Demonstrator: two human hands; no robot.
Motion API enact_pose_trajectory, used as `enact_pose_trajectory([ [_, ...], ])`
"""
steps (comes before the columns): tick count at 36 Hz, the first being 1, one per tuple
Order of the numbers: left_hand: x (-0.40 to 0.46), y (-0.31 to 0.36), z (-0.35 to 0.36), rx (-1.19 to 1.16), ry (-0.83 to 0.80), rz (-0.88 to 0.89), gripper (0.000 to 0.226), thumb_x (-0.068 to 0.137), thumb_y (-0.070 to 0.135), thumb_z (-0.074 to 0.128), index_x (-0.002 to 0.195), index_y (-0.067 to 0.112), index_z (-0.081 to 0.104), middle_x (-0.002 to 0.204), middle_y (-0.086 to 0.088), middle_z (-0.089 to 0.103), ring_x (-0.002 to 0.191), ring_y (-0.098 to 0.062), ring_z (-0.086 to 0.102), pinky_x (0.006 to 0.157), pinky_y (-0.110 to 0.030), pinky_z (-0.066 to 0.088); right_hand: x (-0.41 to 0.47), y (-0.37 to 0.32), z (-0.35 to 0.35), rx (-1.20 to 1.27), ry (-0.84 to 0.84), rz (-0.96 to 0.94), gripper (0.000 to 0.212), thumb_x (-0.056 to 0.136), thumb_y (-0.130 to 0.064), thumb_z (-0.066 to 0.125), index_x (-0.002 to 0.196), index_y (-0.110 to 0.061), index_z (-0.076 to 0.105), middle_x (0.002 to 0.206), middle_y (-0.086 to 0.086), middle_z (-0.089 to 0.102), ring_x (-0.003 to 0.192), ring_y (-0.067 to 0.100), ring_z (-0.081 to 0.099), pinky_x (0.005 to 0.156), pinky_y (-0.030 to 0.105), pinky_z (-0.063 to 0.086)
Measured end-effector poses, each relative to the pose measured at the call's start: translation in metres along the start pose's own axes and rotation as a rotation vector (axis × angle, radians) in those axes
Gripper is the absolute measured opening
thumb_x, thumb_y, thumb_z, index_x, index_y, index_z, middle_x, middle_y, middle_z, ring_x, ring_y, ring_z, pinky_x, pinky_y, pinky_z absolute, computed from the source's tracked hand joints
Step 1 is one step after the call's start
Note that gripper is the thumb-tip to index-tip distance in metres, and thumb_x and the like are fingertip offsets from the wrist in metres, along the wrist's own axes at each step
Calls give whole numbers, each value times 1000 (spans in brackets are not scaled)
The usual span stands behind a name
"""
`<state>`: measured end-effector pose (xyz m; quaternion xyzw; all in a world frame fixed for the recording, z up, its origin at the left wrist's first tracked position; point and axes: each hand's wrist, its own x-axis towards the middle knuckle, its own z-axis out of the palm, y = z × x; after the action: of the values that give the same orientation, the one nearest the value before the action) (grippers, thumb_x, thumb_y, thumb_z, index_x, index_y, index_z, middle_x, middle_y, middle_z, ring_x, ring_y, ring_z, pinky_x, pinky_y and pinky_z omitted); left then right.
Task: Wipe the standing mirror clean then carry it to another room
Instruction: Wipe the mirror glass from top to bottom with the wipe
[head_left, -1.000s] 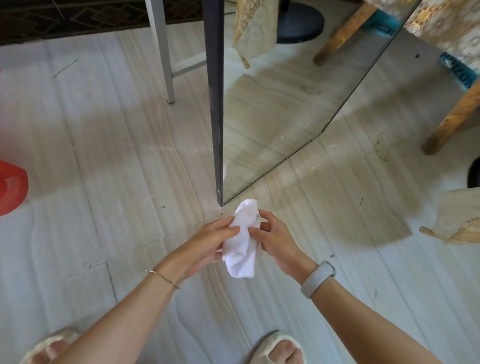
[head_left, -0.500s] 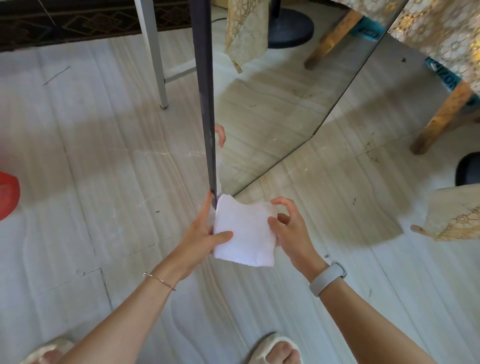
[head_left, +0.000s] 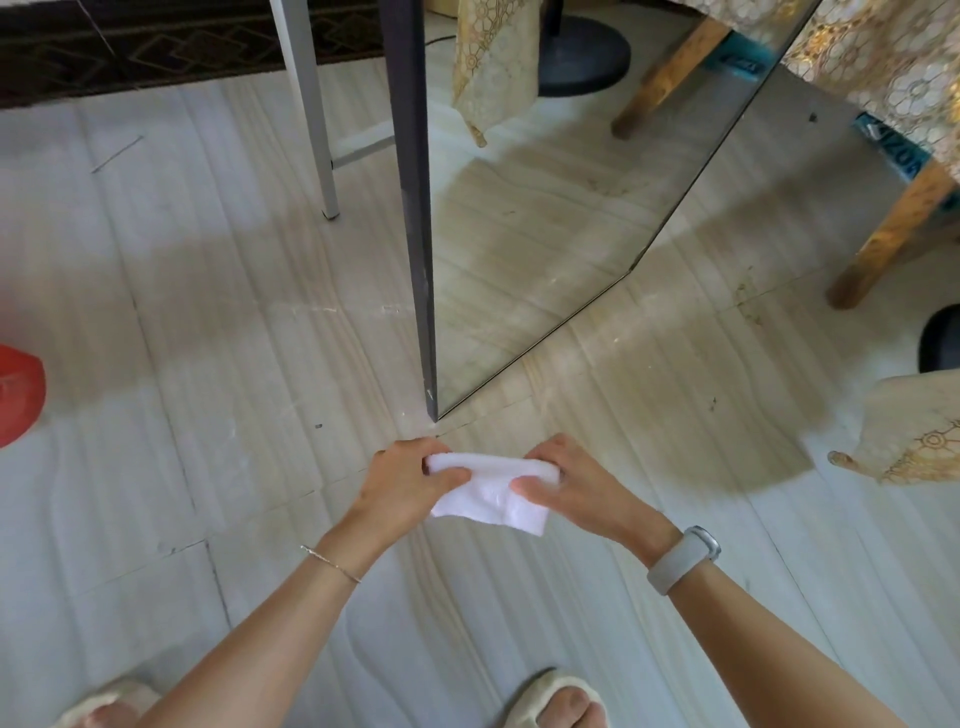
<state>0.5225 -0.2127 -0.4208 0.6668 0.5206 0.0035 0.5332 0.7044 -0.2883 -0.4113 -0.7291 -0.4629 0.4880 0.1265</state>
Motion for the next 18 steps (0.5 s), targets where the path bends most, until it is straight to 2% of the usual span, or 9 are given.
enact_pose_trajectory([
  [2,1,3,4,-30,36,-10,18,81,30,65,67,24,54,78,3,47,66,-11,47,51,-15,30,1,1,-4,200,85,27,11,84,-25,63,91,-19,56,102,-10,48,98,8,49,80,16,40],
  [3,3,4,7,-65,60,-7,22,81,31,64,66,23,50,80,1,46,65,-10,46,51,-15,29,1,-1,-4,383,129,77,12,85,-21,63,95,-16,58,104,-6,53,97,12,53,79,22,44],
  [5,2,12,12,-118,140,-5,19,85,32,59,78,17,49,81,0,49,71,-16,48,53,-16,31,1,-4,1,797,154,144,16,81,-17,66,94,-11,59,93,5,62,85,22,60,68,30,48],
  [7,2,19,18,-162,242,-31,18,88,29,54,87,14,44,69,4,49,73,-23,49,52,-21,34,3,-7,11,1084,92,155,30,74,-18,65,100,-4,59,96,14,66,88,29,63,72,37,52],
  [9,1,24,22,-171,351,-31,18,88,26,52,88,14,39,65,4,48,73,-28,51,55,-30,37,4,-7,23,1160,6,150,48,75,-19,64,118,1,54,114,21,63,106,35,61,90,46,49],
  [11,0,27,24,-115,402,0,18,89,28,51,91,15,38,76,-1,54,80,-33,55,63,-33,40,7,-7,32,1142,31,187,51,77,-16,65,123,-1,50,121,22,60,113,37,57,97,51,45],
  [15,-3,25,28,93,219,205,30,88,30,52,116,22,45,115,3,50,103,-22,52,73,-29,41,20,-3,30,1045,302,285,31,89,-11,55,120,-6,52,114,19,63,106,37,60,92,54,48],
  [16,-5,23,30,135,149,275,34,88,29,53,121,26,45,119,6,46,107,-18,50,74,-29,44,24,-2,27,1050,299,278,29,91,-14,52,119,-6,51,113,21,63,104,37,61,89,53,50],
  [18,-5,18,35,205,60,358,39,87,31,52,125,34,45,121,8,39,110,-12,43,74,-29,46,26,-6,18,1118,144,249,34,94,-26,44,121,-5,48,112,23,60,100,34,62,81,44,53],
])
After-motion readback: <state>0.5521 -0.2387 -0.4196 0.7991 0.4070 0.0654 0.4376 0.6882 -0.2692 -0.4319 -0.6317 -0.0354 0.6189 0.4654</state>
